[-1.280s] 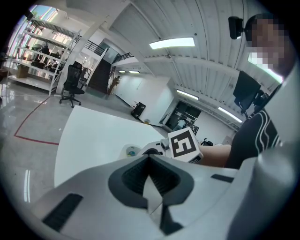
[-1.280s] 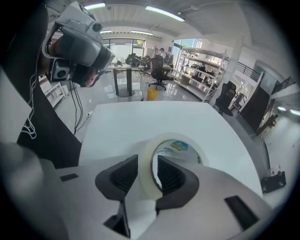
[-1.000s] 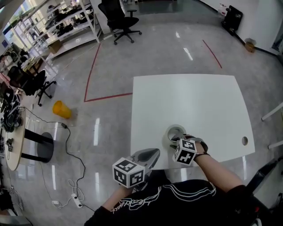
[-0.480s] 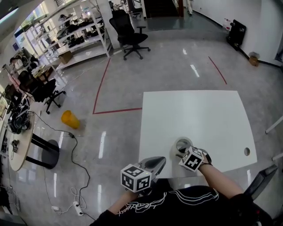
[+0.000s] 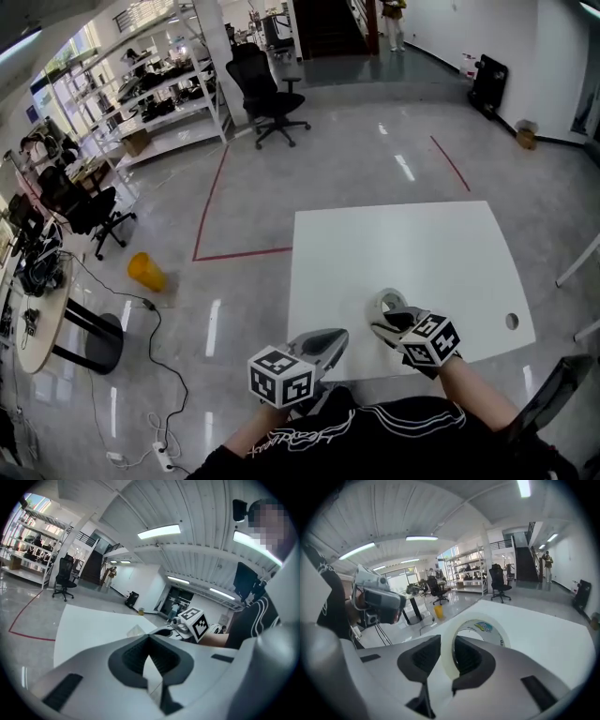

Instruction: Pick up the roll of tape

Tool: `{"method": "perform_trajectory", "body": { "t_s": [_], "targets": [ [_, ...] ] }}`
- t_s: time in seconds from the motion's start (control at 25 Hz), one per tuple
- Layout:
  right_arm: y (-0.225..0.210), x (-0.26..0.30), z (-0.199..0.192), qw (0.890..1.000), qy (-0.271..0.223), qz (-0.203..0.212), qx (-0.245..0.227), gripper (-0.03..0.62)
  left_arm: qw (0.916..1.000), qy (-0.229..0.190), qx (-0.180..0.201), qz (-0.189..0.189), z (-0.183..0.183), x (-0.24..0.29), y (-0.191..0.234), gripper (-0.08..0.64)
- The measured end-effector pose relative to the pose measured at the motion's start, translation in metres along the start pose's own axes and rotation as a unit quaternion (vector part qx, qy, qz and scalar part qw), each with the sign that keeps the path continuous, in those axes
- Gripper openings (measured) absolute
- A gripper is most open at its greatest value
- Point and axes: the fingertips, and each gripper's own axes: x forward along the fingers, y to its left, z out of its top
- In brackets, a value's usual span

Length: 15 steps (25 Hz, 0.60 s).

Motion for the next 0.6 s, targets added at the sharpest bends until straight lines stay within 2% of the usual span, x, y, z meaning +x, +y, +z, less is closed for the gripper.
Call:
{"method": "perform_trajectory", "body": {
  "t_s": [0.2, 0.4, 0.6],
  "targets": [
    [0.014, -0.057, 0.034, 0.995, -0.088, 0.022, 0.033, 0.094, 0.9997, -0.016, 0.015, -0.009, 0.018, 0.005, -0.024, 0.003],
    [0.033, -0.105, 0.061, 0.988, -0.153, 0.027, 0.011, 0.094, 0.9984, -0.036, 0.032, -0.028, 0.036, 0.005, -0.051, 0.003],
    [0.044, -0.143, 0.071, 0.979, -0.201, 0.036, 0.018, 0.094, 0.9966, -0.052, 0.045, -0.045, 0.053, 0.002, -0.08, 0.003]
  ]
}}
